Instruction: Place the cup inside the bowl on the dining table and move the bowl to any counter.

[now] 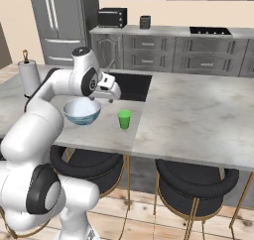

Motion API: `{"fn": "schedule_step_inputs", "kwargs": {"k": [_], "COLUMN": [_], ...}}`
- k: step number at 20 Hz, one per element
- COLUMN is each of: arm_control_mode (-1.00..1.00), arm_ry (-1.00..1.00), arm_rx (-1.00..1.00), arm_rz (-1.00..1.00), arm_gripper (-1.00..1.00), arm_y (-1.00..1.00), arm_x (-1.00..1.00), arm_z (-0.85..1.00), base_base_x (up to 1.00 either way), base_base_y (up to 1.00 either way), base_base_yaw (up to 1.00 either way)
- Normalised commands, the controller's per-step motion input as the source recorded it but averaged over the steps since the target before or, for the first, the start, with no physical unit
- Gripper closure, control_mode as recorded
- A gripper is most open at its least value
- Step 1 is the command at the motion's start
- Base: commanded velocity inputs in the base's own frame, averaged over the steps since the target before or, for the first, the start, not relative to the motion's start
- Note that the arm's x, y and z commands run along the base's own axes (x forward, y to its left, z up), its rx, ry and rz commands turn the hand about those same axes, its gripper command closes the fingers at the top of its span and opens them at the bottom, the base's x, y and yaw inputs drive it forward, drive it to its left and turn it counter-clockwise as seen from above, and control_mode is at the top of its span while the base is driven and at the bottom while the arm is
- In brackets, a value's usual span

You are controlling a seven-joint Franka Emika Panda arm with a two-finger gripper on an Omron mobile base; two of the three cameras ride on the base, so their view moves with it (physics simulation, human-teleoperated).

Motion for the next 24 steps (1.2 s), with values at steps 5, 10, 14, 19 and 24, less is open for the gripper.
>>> {"fn": "schedule_step_inputs", "kwargs": {"k": [5,10,14,19,24], "arm_control_mode": [-1.00,-1.00,-1.00,-1.00,-1.00], "arm_ry": [0.03,0.04,0.04,0.00,0.00], "arm_rx": [0.00,0.00,0.01,0.06,0.08], "arm_rz": [0.00,0.02,0.06,0.07,0.07], "arm_gripper": [-1.00,-1.00,-1.00,-1.00,-1.00], "arm_y": [-0.20,-0.17,-0.23,-0.27,-0.21], "arm_x": [0.31,0.23,0.13,0.10,0.07], "arm_z": [0.00,0.00,0.00,0.00,0.00], "base_base_x": [0.00,0.00,0.00,0.00,0.00], "base_base_y": [0.00,0.00,0.00,0.00,0.00], "base_base_yaw": [0.00,0.00,0.00,0.00,0.00]}}
